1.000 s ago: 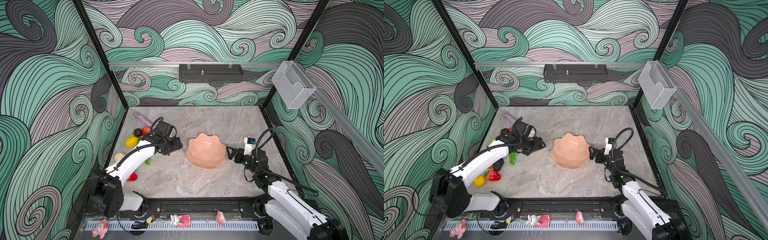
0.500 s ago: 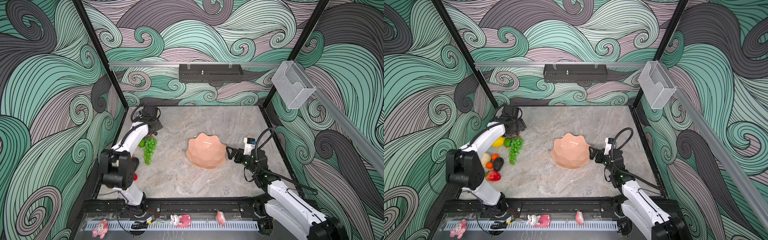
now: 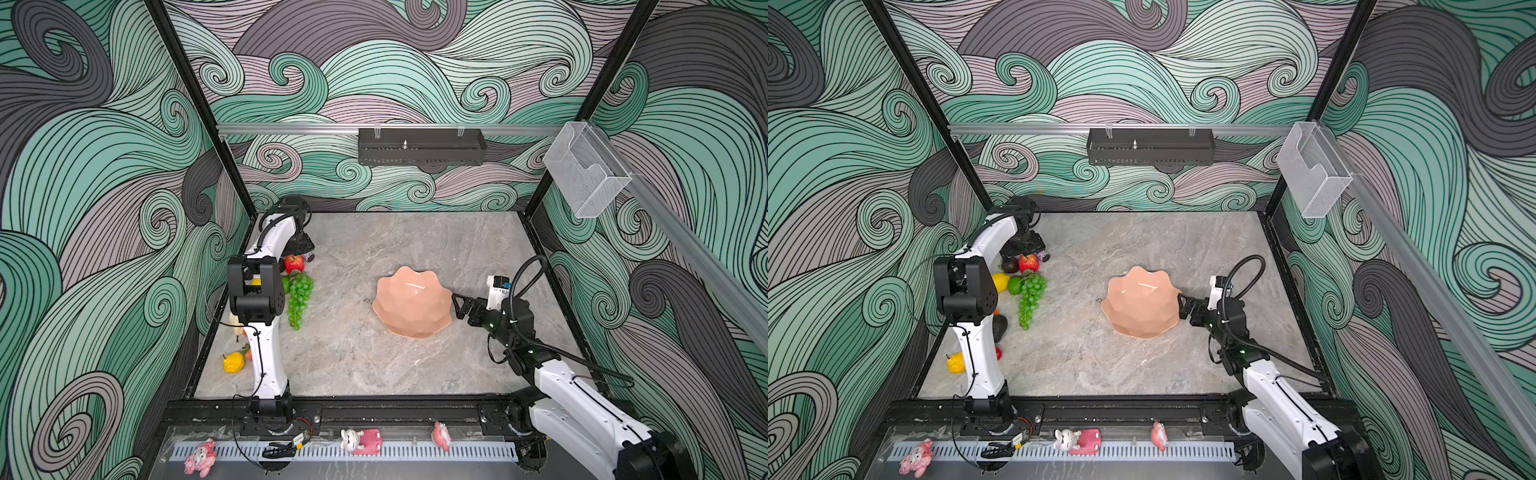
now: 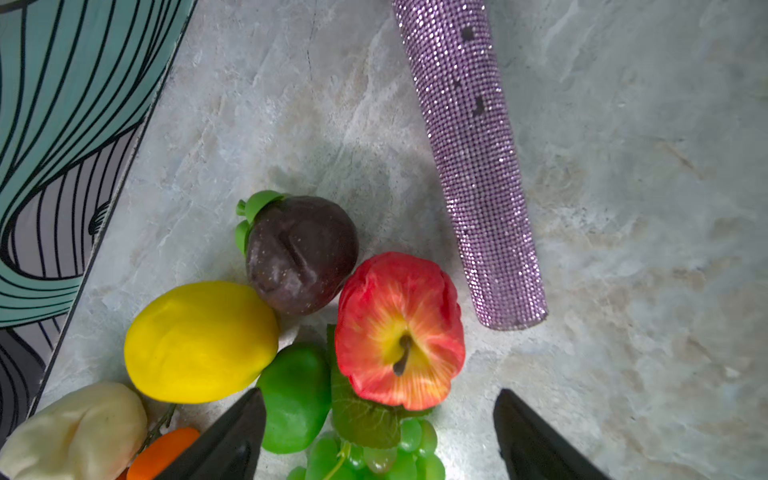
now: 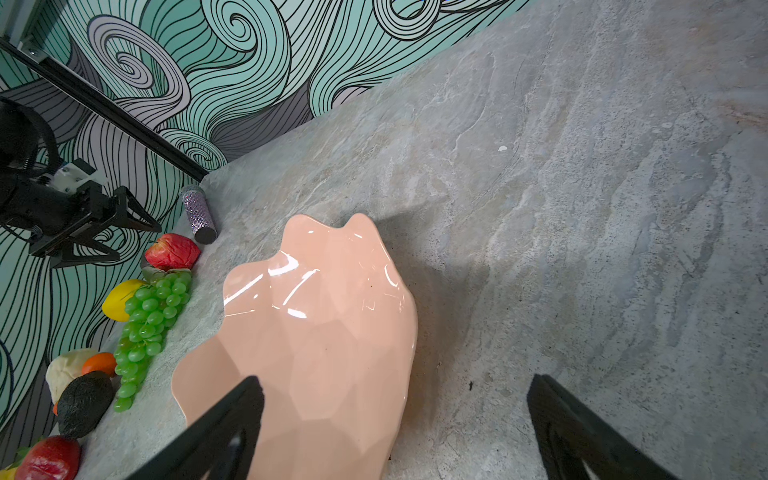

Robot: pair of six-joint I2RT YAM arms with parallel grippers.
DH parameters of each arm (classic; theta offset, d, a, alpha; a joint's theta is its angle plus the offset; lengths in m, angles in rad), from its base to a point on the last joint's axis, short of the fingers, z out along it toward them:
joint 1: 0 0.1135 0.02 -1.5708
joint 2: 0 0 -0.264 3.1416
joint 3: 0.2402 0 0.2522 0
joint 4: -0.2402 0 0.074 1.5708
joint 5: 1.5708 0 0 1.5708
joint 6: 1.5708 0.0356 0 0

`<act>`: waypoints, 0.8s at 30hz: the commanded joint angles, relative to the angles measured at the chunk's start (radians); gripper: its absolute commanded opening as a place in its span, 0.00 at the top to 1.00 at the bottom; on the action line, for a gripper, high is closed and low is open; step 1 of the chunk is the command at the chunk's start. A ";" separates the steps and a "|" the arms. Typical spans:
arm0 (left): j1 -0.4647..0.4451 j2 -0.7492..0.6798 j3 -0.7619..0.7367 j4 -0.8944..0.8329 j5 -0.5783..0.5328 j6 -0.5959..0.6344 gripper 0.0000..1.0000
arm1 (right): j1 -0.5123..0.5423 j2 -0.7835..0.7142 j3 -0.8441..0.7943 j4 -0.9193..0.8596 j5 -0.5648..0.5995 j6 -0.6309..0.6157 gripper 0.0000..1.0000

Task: Place and organize the fake fruits in the fruit bowl
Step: 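Release the bowl and move the left gripper back over the fruits, then lower the left gripper onto the red apple and grasp it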

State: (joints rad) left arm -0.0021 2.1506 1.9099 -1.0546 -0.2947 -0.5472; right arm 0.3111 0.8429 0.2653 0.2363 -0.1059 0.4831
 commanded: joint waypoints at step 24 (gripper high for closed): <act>0.031 0.126 0.082 -0.097 0.046 0.018 0.27 | 0.006 0.024 0.020 0.032 -0.021 -0.003 0.00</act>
State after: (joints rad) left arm 0.0177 2.2505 1.9594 -1.1095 -0.2405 -0.5236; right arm 0.3111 0.8642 0.2653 0.2436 -0.1139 0.4831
